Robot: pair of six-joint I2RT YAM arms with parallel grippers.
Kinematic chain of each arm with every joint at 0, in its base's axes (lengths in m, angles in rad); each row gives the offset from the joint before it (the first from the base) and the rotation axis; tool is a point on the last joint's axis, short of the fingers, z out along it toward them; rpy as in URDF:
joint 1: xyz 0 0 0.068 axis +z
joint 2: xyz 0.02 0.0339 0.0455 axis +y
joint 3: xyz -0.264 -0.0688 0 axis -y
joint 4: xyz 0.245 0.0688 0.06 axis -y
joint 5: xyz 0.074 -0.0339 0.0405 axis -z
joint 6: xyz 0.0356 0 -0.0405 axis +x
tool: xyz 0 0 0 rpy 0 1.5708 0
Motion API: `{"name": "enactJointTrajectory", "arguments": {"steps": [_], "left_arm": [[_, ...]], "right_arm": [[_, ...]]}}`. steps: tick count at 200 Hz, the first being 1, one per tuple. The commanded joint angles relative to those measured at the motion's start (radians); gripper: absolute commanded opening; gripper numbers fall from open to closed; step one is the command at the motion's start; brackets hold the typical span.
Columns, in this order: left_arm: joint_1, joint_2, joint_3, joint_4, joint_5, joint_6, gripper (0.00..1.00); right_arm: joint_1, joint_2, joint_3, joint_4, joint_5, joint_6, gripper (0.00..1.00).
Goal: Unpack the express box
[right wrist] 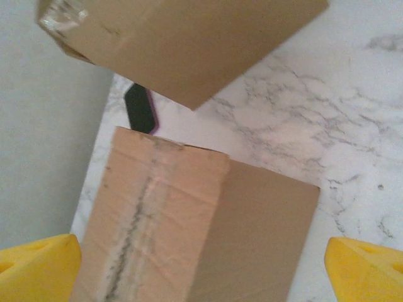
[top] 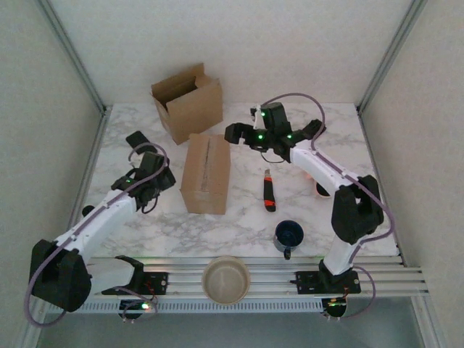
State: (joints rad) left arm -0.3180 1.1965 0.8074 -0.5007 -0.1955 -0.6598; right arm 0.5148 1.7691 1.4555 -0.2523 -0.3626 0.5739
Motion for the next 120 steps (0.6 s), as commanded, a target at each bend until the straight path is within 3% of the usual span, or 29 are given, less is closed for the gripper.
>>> {"name": "enactJointTrajectory", "arguments": {"steps": [1,55,120], "left_arm": [[-0.035,0.002,-0.032,0.083,0.086,-0.014,0.78],[-0.158,-0.005,-0.089,0.169,0.180,-0.043,0.81],[-0.267,-0.070,-0.165,0.178,0.199,-0.132,0.83]], "right_arm": [[0.002,0.075,0.065,-0.033,-0.052,0.017,0.99],[0.048,0.236,0.220,0.003,-0.173,0.047,0.98],[0.082,0.401,0.462,-0.094,-0.333,0.024,0.97]]}}
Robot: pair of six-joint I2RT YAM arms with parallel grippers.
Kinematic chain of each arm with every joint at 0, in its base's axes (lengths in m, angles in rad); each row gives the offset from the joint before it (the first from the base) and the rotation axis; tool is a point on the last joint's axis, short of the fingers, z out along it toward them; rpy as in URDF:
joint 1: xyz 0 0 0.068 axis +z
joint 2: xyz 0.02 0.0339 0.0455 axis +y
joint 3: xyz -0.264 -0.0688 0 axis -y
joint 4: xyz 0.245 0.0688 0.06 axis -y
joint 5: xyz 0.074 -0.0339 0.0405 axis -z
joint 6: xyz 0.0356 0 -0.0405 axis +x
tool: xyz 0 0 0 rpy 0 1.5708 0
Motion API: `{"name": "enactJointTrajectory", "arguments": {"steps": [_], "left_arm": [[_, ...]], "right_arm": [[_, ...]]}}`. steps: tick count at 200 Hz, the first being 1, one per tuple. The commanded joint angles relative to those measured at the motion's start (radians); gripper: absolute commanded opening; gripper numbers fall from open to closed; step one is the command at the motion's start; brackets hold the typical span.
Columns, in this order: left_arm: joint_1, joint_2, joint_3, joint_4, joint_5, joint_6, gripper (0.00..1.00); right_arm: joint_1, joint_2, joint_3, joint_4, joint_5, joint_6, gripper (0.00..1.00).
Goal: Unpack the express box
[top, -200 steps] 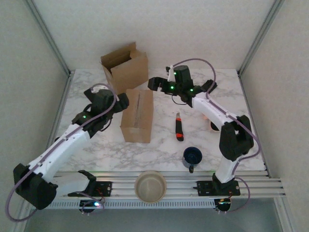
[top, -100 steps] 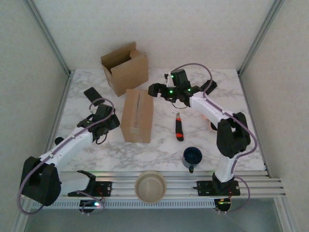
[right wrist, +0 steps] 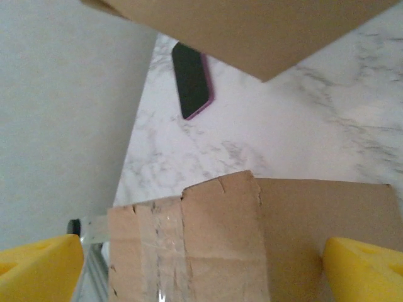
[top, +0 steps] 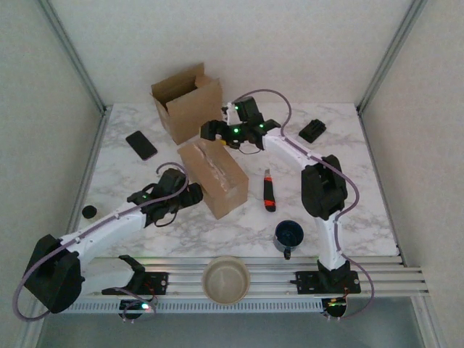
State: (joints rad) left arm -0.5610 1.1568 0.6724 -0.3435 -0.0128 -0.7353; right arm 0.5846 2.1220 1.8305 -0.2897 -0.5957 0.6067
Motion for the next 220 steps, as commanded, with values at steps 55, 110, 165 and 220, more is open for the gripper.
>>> {"name": "enactJointTrajectory", "arguments": {"steps": [55,110,165,220], "left_arm": [[-0.031,-0.075,-0.022,-0.051,-0.055,-0.079,0.90],[-0.030,-0.170,0.044,-0.168,-0.113,-0.066,0.98],[-0.013,-0.188,0.168,-0.231,-0.178,-0.007,0.99],[0.098,-0.117,0.389,-0.245,-0.193,0.111,0.96]], "right_arm": [[0.016,0.037,0.101,-0.128,-0.030,-0.055,0.99],[-0.019,-0.241,-0.010,-0.302,0.436,-0.190,0.99],[-0.018,-0.582,-0.362,-0.581,0.779,-0.279,0.99],[-0.015,-0.713,-0.730,-0.525,0.724,-0.236,0.94]]}}
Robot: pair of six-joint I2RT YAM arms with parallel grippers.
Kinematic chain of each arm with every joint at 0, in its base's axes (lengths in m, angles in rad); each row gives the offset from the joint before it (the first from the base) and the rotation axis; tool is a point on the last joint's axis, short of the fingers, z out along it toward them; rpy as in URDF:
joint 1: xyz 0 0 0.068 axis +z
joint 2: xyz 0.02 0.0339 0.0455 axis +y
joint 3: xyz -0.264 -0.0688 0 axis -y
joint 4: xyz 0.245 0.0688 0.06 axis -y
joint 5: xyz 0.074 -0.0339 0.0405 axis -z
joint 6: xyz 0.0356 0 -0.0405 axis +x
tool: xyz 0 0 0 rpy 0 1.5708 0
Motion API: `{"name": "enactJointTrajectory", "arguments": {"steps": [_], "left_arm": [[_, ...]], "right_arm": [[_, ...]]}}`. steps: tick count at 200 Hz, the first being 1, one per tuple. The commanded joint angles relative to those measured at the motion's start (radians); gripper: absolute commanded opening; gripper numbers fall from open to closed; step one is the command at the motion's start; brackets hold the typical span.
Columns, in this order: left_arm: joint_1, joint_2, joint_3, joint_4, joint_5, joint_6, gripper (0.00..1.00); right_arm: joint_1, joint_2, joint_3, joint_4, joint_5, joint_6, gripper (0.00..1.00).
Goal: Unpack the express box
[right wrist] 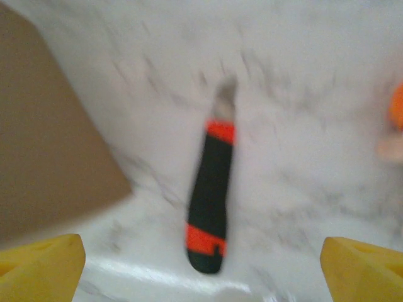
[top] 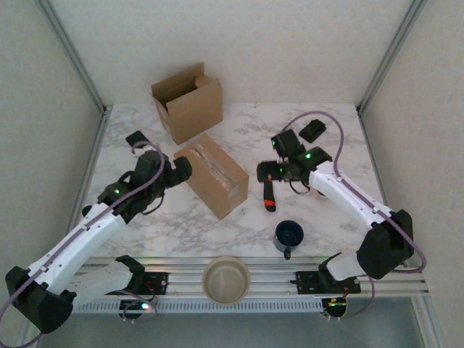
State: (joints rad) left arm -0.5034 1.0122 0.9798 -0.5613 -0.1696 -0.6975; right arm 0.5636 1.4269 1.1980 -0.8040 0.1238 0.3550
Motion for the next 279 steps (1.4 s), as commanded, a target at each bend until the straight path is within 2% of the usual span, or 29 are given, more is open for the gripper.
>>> {"name": "enactJointTrajectory", "arguments": {"steps": [1,53,146,228,279], "left_arm": [[0.042,0.029,0.085,-0.027,-0.036,0.075,0.96],[0.108,0.072,0.145,-0.013,-0.012,0.118,0.96],[0.128,0.101,0.122,0.019,0.030,0.123,0.96],[0.134,0.121,0.114,0.037,0.055,0.124,0.96],[0.134,0.117,0.114,0.043,0.075,0.122,0.96]], "right_arm": [[0.006,-0.018,-0.100,-0.007,0.003,0.017,0.94],[0.025,0.098,-0.181,0.114,-0.027,0.046,0.84],[0.038,0.271,-0.188,0.239,-0.012,0.097,0.75],[0.080,0.361,-0.172,0.209,0.044,0.120,0.62],[0.084,0.358,-0.199,0.223,0.036,0.124,0.42]]}}
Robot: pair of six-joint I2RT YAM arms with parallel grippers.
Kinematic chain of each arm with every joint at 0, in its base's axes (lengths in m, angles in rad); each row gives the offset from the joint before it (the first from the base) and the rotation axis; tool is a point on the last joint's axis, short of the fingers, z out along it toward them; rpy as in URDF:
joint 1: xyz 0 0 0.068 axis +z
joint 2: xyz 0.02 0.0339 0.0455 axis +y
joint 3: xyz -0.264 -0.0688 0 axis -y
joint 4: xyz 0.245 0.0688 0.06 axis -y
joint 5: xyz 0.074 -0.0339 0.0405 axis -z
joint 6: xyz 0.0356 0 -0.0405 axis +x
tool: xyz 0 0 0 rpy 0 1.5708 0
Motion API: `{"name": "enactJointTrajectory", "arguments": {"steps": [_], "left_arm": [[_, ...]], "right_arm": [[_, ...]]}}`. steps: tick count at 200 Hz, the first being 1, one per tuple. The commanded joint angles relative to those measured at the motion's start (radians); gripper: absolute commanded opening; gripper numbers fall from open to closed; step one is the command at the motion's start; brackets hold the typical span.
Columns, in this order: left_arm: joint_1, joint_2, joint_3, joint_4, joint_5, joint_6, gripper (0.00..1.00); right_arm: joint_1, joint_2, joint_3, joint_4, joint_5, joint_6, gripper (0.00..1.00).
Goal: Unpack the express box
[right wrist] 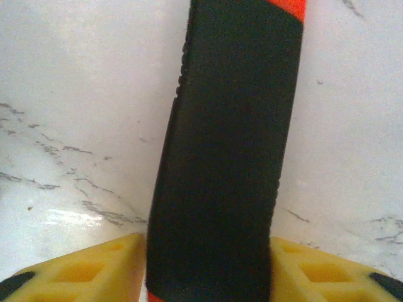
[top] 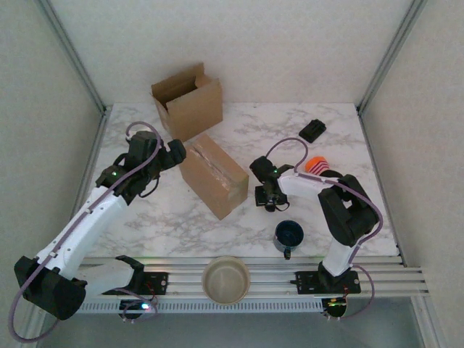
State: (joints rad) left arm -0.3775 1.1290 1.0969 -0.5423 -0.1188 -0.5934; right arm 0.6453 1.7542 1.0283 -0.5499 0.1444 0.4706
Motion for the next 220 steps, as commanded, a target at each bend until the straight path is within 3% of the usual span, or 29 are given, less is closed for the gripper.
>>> {"name": "enactJointTrajectory", "arguments": {"steps": [1,43,81,115,156,189,220], "left_arm": [[0.008,0.000,-0.002,0.025,0.026,0.019,0.96],[0.002,0.000,0.029,0.041,0.122,0.058,0.94],[-0.086,0.038,0.100,0.089,0.243,0.121,0.92],[-0.175,0.111,0.148,0.245,0.420,0.135,0.92],[-0.262,0.235,0.272,0.370,0.550,0.128,0.94],[-0.325,0.333,0.357,0.364,0.545,0.140,0.95],[-0.354,0.386,0.389,0.313,0.481,0.157,0.95]], "right_arm": [[0.003,0.031,-0.030,-0.031,0.015,0.008,0.41],[-0.014,-0.040,-0.037,-0.039,0.060,-0.005,0.29],[-0.062,-0.310,-0.045,-0.073,0.033,-0.109,0.25],[-0.118,-0.558,0.018,-0.173,-0.153,-0.290,0.21],[-0.132,-0.695,0.089,-0.209,-0.481,-0.463,0.20],[-0.132,-0.685,0.145,-0.180,-0.611,-0.480,0.18],[-0.131,-0.667,0.180,-0.165,-0.636,-0.480,0.17]]}}
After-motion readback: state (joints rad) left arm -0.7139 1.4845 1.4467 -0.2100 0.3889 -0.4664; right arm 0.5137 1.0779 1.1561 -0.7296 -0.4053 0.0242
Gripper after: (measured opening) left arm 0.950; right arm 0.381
